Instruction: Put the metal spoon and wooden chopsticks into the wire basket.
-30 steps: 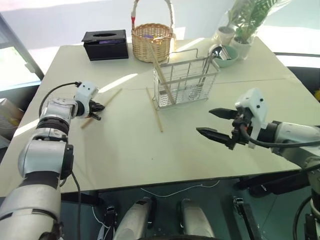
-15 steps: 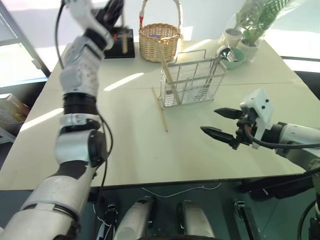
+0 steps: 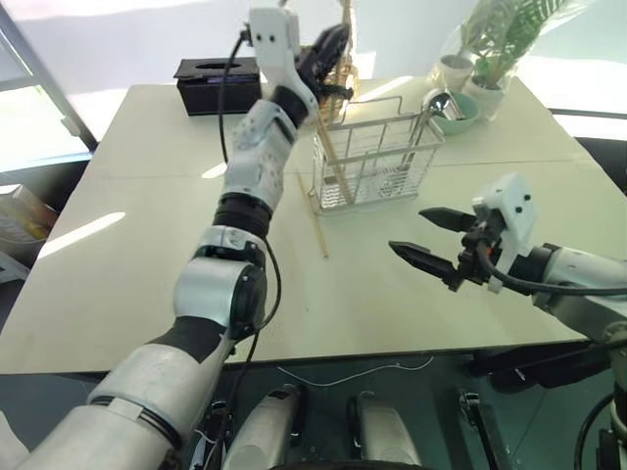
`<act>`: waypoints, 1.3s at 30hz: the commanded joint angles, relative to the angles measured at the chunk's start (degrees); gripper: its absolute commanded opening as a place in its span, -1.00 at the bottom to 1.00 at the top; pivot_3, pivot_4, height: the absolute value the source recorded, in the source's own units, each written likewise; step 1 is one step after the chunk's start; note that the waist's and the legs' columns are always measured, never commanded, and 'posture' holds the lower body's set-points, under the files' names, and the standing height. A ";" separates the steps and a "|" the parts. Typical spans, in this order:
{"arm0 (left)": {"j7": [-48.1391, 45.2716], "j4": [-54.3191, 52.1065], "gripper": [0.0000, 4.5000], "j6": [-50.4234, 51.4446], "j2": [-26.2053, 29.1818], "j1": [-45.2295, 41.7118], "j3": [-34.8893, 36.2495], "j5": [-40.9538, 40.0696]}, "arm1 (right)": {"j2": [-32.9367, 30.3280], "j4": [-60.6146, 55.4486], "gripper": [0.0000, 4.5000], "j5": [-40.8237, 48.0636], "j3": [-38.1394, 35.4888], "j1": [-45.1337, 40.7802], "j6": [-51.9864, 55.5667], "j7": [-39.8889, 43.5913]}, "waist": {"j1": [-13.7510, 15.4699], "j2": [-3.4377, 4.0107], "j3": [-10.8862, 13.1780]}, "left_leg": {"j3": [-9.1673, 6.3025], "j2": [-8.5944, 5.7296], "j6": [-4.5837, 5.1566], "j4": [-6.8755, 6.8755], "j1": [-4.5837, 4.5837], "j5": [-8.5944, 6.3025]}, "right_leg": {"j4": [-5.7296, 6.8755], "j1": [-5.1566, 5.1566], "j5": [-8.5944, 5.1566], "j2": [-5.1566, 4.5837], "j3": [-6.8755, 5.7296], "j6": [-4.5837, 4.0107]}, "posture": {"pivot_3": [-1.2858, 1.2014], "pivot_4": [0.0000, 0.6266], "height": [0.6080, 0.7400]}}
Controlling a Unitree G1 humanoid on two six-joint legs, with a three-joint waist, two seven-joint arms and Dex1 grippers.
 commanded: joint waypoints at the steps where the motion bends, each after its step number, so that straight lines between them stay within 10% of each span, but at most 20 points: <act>1: -0.56 1.64 -0.97 -4.16 -0.93 -1.24 -0.89 1.40 | -0.08 -2.26 0.80 2.27 -2.29 -0.27 -0.15 -2.04 | -0.03 0.00 0.00 | 0.00 0.00 0.00 0.00 -0.01 0.00 | 0.00 -0.01 0.00 0.00 0.00 0.00 | 0.03 -0.52 0.91; 9: -0.48 -1.45 0.65 -2.84 -1.87 0.74 0.64 -0.95 | -0.90 -0.71 0.80 5.46 -3.74 -0.38 -0.38 -4.28 | -0.11 0.00 0.00 | 0.00 0.00 0.05 -0.01 -0.01 0.02 | 0.00 -0.03 0.00 0.00 0.00 0.00 | 0.03 -0.52 0.91; 17: 1.05 -29.31 0.65 19.58 6.20 8.13 -2.00 -3.84 | -1.03 1.93 0.80 4.48 -2.39 -1.10 -1.47 -3.77 | -0.43 0.01 0.00 | 0.00 0.00 0.10 -0.04 0.00 0.06 | 0.07 -0.09 0.00 0.03 0.03 0.00 | 0.03 -0.52 0.91; 26: 14.00 -42.47 0.65 67.87 19.17 6.15 -1.33 -6.90 | -0.62 2.94 0.80 3.37 -0.77 -0.66 -2.56 -3.33 | 0.13 0.01 -0.01 | -0.04 0.00 0.02 0.11 0.08 0.00 | 0.04 -0.12 0.01 0.12 0.04 0.02 | 0.03 -0.52 0.91; 39: 36.94 -24.09 0.65 92.47 5.40 -2.06 7.34 1.32 | -0.07 2.76 0.80 3.15 -0.39 -0.79 -2.41 -3.65 | 0.16 0.00 0.00 | -0.03 0.00 -0.03 0.06 0.07 -0.01 | 0.06 0.03 0.03 0.12 0.06 0.06 | 0.03 -0.52 0.91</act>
